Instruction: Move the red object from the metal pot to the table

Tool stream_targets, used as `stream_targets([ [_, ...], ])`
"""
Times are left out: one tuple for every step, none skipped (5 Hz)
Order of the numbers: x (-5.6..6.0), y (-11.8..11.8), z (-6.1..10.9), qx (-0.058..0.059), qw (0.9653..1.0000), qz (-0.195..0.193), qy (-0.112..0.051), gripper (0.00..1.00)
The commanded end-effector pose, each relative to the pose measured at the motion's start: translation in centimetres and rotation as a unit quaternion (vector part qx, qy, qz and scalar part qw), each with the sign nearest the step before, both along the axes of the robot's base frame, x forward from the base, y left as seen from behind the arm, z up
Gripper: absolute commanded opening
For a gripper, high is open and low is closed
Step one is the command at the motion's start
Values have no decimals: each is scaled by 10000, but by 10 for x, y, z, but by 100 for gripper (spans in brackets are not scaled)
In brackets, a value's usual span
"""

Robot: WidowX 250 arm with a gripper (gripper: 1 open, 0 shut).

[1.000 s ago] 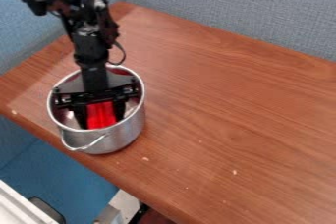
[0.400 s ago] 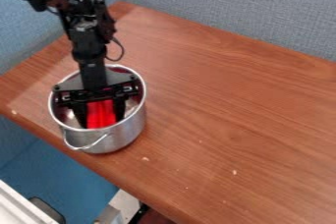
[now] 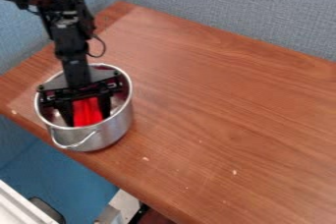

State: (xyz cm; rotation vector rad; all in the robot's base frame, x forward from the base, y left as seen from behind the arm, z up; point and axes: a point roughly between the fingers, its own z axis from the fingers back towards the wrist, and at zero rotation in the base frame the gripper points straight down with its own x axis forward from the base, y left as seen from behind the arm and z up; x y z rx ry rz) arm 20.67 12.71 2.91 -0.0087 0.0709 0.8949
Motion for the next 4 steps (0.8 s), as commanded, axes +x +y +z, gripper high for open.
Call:
stream_targets([
  [0, 3, -1, 10, 9999, 141, -12, 0],
  [-1, 1, -5, -27, 9998, 202, 57, 0],
  [-6, 0, -6, -58, 9997, 223, 115, 0],
  [-12, -1, -7, -94, 9995, 234, 182, 0],
])
